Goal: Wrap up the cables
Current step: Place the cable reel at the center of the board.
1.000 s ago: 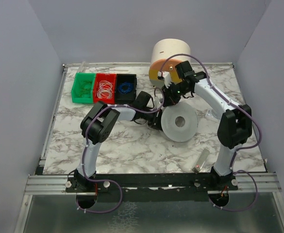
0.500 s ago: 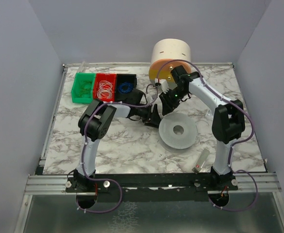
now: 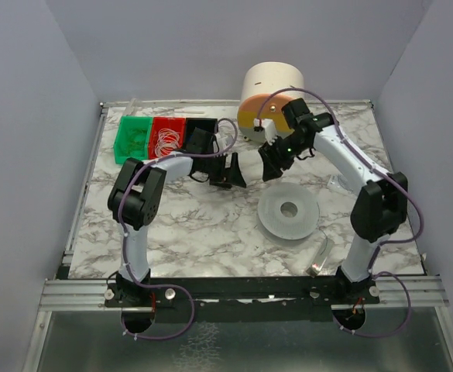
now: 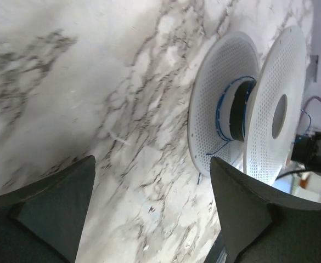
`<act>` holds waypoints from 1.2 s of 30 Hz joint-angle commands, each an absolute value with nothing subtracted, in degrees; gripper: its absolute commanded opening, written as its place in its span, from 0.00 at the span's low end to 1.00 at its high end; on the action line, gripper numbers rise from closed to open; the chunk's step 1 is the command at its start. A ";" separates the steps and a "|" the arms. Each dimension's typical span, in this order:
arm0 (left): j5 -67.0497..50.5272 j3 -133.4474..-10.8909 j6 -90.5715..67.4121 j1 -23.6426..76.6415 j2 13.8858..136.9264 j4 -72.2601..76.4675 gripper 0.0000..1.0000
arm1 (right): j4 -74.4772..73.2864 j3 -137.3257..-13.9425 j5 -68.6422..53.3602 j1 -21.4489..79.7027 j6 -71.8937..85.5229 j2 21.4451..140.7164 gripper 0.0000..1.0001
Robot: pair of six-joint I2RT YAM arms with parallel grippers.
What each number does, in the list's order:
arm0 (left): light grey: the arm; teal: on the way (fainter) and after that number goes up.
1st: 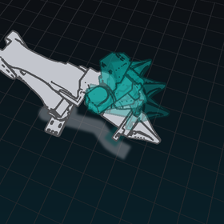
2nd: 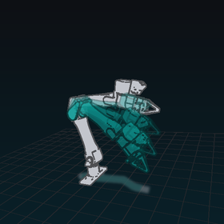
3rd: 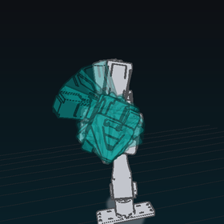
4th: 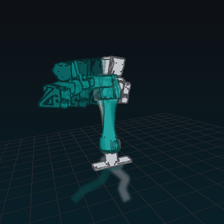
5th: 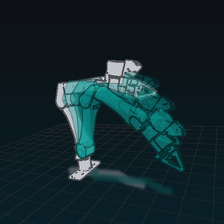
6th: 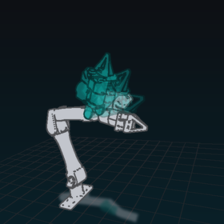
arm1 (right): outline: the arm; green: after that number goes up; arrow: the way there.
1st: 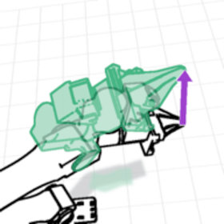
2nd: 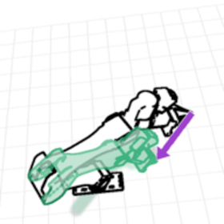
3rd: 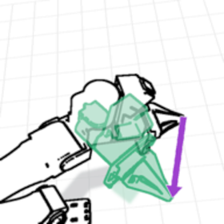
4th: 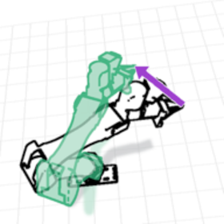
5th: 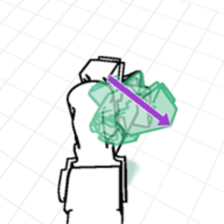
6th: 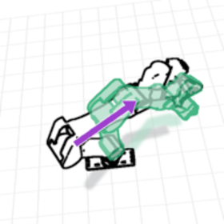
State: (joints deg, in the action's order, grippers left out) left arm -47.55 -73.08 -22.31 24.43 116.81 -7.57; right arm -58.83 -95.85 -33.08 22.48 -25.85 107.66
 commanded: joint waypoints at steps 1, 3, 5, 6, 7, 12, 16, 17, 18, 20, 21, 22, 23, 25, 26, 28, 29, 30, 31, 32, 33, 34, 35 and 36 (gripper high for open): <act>-36.36 -77.70 -10.04 23.47 109.29 -19.86 0.86 | -60.93 -91.71 -28.53 20.94 -32.19 95.76 0.55; -33.40 -78.54 -6.85 23.47 106.46 -22.17 0.89 | -63.09 -87.95 -26.16 20.92 -38.57 90.51 0.54; -32.16 -78.87 -3.43 23.47 103.91 -24.73 0.89 | -64.68 -81.88 -23.64 20.92 -48.16 83.55 0.54; -31.61 -78.92 -1.69 23.47 102.78 -26.11 0.89 | -66.09 -78.91 -22.97 20.92 -54.40 79.70 0.54; -31.00 -78.97 -0.56 23.47 101.80 -27.48 0.89 | -67.17 -75.56 -21.95 20.92 -59.27 75.84 0.53; -28.65 -78.78 5.66 23.47 97.37 -34.57 0.90 | -70.82 -65.46 -14.60 21.02 -79.38 60.80 0.53; -25.77 -77.46 9.26 23.38 93.66 -38.12 0.93 | -73.58 -58.16 -13.12 21.02 -96.75 53.12 0.60; -25.11 -77.02 10.42 23.38 92.81 -38.79 0.94 | -74.51 -56.98 -12.99 21.01 -99.12 53.06 0.59; -24.21 -76.59 11.64 23.38 91.88 -39.47 0.98 | -74.64 -55.74 -12.85 21.01 -100.69 53.04 0.58; -22.39 -75.69 13.87 23.23 90.32 -40.61 0.99 | -74.73 -52.64 -12.39 21.03 -105.70 51.92 0.58; -21.83 -75.23 14.37 22.94 89.68 -41.07 0.99 | -74.37 -51.28 -11.96 21.05 -107.66 51.20 0.58; -21.71 -74.83 14.81 22.57 89.17 -41.59 0.99 | -74.25 -50.40 -11.78 21.04 -108.99 51.14 0.58; -22.08 -74.41 15.34 22.13 88.60 -42.16 0.99 | -74.56 -49.84 -11.67 21.01 -110.30 51.19 0.58; -23.29 -73.27 15.87 21.13 87.39 -42.32 0.99 | -74.84 -48.69 -11.51 21.01 -112.50 51.08 0.56; -23.70 -72.81 16.05 20.64 86.92 -42.28 0.99 | -74.99 -48.22 -11.44 21.09 -113.55 51.07 0.55; -24.53 -72.16 15.88 19.81 86.18 -42.01 0.99 | -75.31 -47.38 -10.88 21.16 -114.84 51.40 0.53; -25.12 -71.85 15.64 19.26 85.88 -41.67 0.99 | -75.18 -46.91 -10.69 21.14 -115.17 51.41 0.53; -25.88 -71.47 15.38 18.91 85.61 -41.44 0.99 | -74.96 -46.32 -10.45 21.16 -115.41 51.49 0.51; -26.45 -71.17 15.00 18.60 85.32 -41.01 0.99 | -74.73 -45.82 -10.27 21.14 -115.52 51.66 0.50; -26.84 -71.04 14.90 18.49 85.22 -40.99 0.99 | -74.72 -45.14 -9.90 21.18 -115.88 51.73 0.49; -27.14 -70.97 14.75 18.39 85.17 -40.96 0.99 | -74.68 -44.62 -9.82 21.16 -116.06 51.69 0.48; -27.35 -70.87 14.63 18.30 85.21 -41.01 0.99 | -75.03 -44.33 -9.94 21.17 -116.56 51.79 0.47; -27.30 -70.84 14.55 18.21 85.29 -40.96 0.99 | -75.58 -44.00 -9.72 21.18 -117.26 51.77 0.45; -27.38 -70.84 14.44 18.13 85.34 -40.92 0.99 | -76.13 -43.92 -9.82 21.25 -117.67 51.70 0.45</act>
